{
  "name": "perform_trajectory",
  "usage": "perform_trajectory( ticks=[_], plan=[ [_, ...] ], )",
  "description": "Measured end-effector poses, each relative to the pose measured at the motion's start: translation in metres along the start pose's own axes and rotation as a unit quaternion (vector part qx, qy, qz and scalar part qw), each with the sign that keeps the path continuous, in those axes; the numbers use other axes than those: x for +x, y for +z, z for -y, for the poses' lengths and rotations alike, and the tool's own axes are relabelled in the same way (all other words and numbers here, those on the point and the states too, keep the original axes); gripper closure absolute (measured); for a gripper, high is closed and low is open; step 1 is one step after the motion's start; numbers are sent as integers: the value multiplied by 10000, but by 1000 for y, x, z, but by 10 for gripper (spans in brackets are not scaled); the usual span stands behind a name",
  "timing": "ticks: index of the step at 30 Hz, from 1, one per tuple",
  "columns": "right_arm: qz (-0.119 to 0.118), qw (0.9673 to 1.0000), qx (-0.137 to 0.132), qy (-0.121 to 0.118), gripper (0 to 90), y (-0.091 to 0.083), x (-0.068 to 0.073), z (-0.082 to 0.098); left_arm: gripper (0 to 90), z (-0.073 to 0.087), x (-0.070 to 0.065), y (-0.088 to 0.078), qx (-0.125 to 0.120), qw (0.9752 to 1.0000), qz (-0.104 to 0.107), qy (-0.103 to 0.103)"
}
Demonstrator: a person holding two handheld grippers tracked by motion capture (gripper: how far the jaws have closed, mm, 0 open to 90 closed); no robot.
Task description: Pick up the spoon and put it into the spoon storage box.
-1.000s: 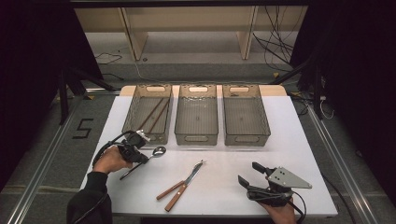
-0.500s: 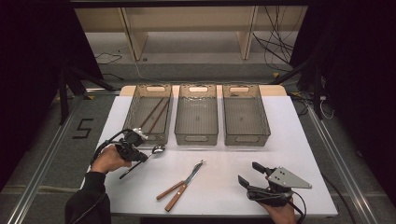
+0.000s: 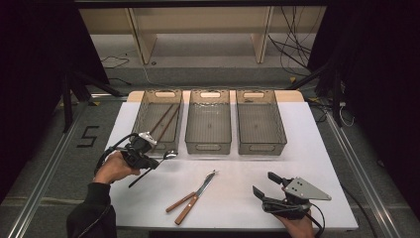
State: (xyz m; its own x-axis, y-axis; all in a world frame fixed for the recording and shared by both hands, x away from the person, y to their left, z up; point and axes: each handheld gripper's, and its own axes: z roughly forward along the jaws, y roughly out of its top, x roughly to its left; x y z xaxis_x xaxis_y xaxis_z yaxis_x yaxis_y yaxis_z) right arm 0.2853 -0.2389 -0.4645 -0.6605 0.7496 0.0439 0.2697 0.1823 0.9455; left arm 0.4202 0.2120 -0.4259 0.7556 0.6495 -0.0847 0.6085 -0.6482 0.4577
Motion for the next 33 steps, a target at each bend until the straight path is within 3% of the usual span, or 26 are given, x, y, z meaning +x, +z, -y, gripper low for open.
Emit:
perform_trajectory(
  ticks=[8,11,16,23,33],
  plan=[
    [8,10000,-17,27,291,0,-1,0,851,-20,-12,-18,-318,9994,24,93],
    [-3,10000,-3,28,291,1,-1,0,851,-37,-17,-23,-493,9986,106,129],
    [-15,10000,-33,34,292,1,-1,-1,852,-73,-22,-22,-567,9979,230,201],
    [-20,10000,-63,43,292,-1,-2,-1,851,-118,-14,-13,-538,9980,273,189],
    [-29,10000,-73,43,292,-2,-3,-1,851,-163,-3,-3,-648,9977,182,72]
  ],
)
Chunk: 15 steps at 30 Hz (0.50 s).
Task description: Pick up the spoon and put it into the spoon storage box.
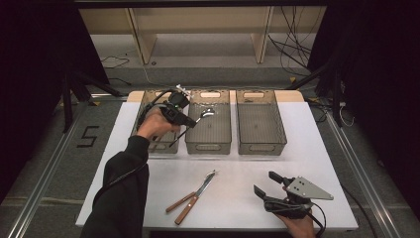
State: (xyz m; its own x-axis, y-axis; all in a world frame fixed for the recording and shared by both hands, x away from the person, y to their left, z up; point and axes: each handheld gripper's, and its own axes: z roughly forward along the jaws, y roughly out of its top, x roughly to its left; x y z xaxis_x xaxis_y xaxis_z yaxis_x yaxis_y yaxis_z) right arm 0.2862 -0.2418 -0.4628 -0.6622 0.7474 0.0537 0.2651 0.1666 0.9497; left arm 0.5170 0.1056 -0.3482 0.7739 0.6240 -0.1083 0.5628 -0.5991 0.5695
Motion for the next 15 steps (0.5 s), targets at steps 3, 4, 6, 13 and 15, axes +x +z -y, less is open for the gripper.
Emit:
perform_trajectory(
  ticks=[3,4,6,13,15],
  plan=[
    [-15,10000,2,10,291,0,0,0,851,-13,2,4,12,10000,-76,-5],
    [-20,10000,-1,11,292,0,0,0,851,-17,3,6,-21,9999,-96,-31],
    [-21,10000,-6,2,292,0,0,0,851,-25,5,10,-49,9999,-144,-73],
    [-40,10000,-12,35,291,0,0,0,850,-47,9,23,-171,9994,-288,-102],
    [-49,10000,-11,34,292,-1,0,0,850,-52,9,26,-235,9992,-294,-145]
  ],
)
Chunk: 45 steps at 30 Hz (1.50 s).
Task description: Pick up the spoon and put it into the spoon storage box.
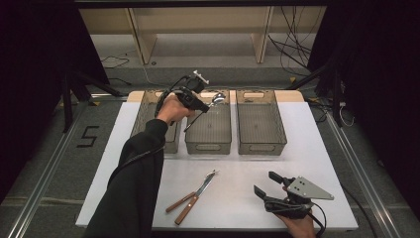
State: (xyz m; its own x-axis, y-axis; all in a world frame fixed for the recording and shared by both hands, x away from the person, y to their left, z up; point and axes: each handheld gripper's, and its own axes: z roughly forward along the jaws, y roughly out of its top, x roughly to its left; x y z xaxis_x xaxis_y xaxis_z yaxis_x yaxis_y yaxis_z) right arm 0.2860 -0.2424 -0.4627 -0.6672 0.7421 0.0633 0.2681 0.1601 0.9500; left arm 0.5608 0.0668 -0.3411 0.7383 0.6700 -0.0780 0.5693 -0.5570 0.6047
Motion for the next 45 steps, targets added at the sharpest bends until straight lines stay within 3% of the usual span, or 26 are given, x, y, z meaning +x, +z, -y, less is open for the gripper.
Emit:
perform_trajectory(
  ticks=[10,24,31,35,37,39,45],
  plan=[
    [-24,10000,-24,-15,292,0,0,0,850,-11,3,21,-29,9999,-105,13],
    [-34,10000,-8,6,291,0,1,0,848,1,8,41,-6,9993,-211,-309],
    [-37,10000,-28,-5,291,0,0,0,844,4,7,50,104,9989,-250,-373],
    [-30,10000,-31,-6,291,0,0,0,830,6,8,53,48,9988,-251,-427],
    [-30,10000,-37,-4,292,0,0,0,787,6,6,52,71,9988,-220,-432],
    [-25,10000,-24,15,291,-1,0,0,688,5,4,50,123,9989,-263,-372],
    [-25,10000,-19,-10,291,-1,0,0,514,3,-4,28,-41,9988,-216,-432]
  ],
)
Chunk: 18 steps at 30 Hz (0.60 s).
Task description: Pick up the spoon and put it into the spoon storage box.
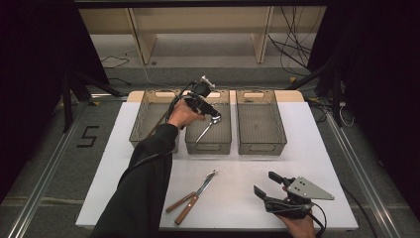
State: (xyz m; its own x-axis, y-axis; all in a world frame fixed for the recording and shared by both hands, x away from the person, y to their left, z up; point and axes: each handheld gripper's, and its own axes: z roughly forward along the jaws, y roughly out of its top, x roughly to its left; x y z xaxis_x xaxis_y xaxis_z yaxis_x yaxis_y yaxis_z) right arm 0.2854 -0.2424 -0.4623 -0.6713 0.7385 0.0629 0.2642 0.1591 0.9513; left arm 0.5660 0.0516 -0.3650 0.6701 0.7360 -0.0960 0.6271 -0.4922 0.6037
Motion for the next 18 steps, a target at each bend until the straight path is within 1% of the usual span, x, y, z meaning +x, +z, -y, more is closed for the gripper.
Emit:
perform_trajectory(
  ticks=[2,3,8,13,18],
  plan=[
    [1,10000,-1,-1,292,0,0,0,476,1,-2,-9,-82,9999,44,-52],
    [2,10000,-1,4,292,0,1,0,462,2,-3,-13,-84,9999,65,-63],
    [-1,10000,0,-2,292,0,1,0,373,13,-10,-31,-155,9998,112,-44],
    [4,10000,0,-1,291,1,1,0,291,31,-17,-46,-242,9995,187,-33],
    [0,10000,-1,-11,292,1,2,0,257,54,-27,-62,-468,9986,263,-14]
  ],
)
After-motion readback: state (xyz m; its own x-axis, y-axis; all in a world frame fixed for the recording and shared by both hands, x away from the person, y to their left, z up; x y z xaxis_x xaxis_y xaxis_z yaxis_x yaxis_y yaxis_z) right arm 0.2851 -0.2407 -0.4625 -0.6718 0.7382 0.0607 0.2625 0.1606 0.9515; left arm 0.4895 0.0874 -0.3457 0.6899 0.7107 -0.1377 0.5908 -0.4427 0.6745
